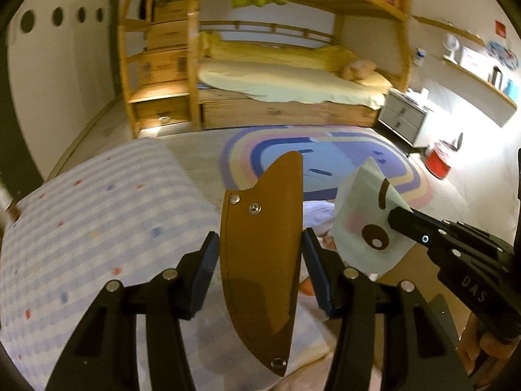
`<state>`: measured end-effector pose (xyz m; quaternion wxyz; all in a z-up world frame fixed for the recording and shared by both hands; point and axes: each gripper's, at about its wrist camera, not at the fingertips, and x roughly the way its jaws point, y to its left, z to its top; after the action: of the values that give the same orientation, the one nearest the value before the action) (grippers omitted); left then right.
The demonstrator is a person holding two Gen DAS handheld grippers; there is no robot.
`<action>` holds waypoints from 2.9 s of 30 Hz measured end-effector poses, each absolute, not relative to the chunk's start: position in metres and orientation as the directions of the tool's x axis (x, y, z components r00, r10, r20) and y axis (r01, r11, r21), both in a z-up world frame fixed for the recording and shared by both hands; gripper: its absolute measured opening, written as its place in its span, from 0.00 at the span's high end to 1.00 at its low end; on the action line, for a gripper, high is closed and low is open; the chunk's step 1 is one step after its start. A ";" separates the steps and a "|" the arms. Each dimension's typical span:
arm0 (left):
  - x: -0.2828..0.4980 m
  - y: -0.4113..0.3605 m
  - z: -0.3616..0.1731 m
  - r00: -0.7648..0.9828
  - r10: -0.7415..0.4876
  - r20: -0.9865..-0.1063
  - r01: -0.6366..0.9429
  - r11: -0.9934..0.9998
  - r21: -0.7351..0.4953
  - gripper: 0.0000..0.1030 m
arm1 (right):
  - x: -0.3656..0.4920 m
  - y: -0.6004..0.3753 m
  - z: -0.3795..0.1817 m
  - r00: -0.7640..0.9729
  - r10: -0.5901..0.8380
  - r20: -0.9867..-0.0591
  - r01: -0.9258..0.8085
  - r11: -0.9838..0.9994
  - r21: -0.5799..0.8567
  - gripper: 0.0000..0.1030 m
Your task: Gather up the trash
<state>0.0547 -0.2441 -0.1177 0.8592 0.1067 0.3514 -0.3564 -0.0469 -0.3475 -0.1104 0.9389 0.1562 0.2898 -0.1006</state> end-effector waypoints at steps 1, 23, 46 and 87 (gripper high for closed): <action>0.054 -0.251 -0.119 0.492 -0.542 -0.681 0.696 0.715 -0.066 0.50 | -0.050 -0.356 -0.112 0.810 -0.114 -0.575 0.300 0.924 0.239 0.94; 0.096 -0.334 -0.143 0.419 -0.551 -0.722 0.729 0.678 -0.094 0.34 | -0.026 -0.466 -0.167 0.761 -0.155 -0.630 0.449 0.827 0.338 0.57; 0.027 -0.130 -0.042 0.638 -0.342 -0.690 0.457 0.889 -0.018 0.07 | -0.085 -0.316 -0.048 0.813 -0.054 -0.580 0.218 0.952 0.216 0.12; -0.055 0.037 -0.005 0.709 0.008 -0.705 0.096 0.990 0.107 0.07 | -0.109 -0.173 0.013 0.778 0.112 -0.618 -0.073 0.993 0.088 0.09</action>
<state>-0.0546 0.0374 -0.0045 0.9220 0.0680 0.3805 -0.0238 -0.1088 -0.1728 0.0130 0.9425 0.0295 0.3293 0.0492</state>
